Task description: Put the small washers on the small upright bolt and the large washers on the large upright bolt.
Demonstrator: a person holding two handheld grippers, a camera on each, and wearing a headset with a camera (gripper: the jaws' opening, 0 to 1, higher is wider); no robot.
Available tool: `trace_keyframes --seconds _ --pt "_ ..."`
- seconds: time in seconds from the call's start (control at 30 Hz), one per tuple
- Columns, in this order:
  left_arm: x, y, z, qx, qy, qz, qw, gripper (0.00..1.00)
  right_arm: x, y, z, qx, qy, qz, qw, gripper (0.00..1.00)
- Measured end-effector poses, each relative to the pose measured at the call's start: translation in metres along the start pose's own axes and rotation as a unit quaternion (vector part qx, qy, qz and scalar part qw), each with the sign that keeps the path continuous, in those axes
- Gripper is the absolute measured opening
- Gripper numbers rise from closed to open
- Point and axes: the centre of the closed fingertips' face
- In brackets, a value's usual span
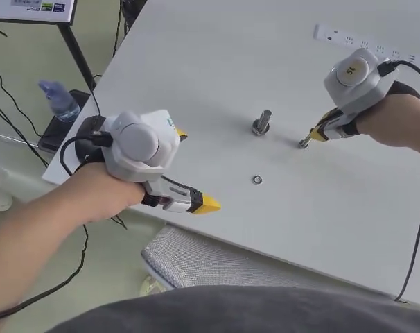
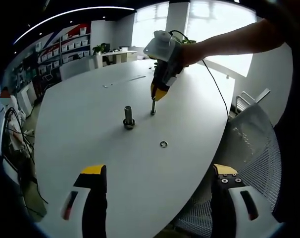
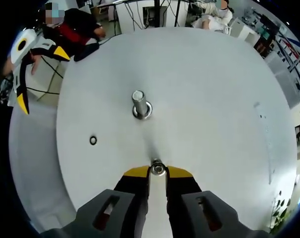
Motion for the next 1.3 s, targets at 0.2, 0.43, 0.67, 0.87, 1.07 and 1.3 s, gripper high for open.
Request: trace_keyframes --seconds 0.2,0.43,0.67,0.87,1.07,1.3 --pt "-0.001 0.0 0.0 0.001 -0.002 0.001 1.0 0.87 -0.002 0.002 -0.001 -0.005 -0.004 0.002 1.0 0.13" --pt "-0.004 0.002 0.004 0.005 -0.004 0.003 1.0 0.86 -0.005 0.005 -0.003 -0.009 -0.007 0.003 0.9999 0.13" --pt "-0.004 0.003 0.005 0.008 -0.007 0.001 0.9999 0.86 -0.005 0.012 -0.006 -0.018 -0.012 0.007 0.9997 0.13" --pt "-0.005 0.004 0.003 0.005 -0.007 -0.001 1.0 0.86 -0.007 0.016 -0.009 -0.023 -0.011 0.01 0.9996 0.13" --pt "-0.005 0.004 0.004 0.006 -0.009 -0.004 0.9999 0.86 -0.008 0.022 -0.013 -0.031 -0.015 0.013 0.9993 0.13" --pt "-0.005 0.003 0.001 0.002 -0.011 -0.004 0.9999 0.86 -0.005 0.033 -0.016 -0.037 -0.019 0.015 0.999 0.13"
Point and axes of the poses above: the centre of the closed fingertips' face, and the gripper's own axes: y roughly forward along the fingers, x roughly to its right, z roughly out of its top, and after that the axes turned 12 degrees about x, right-handed
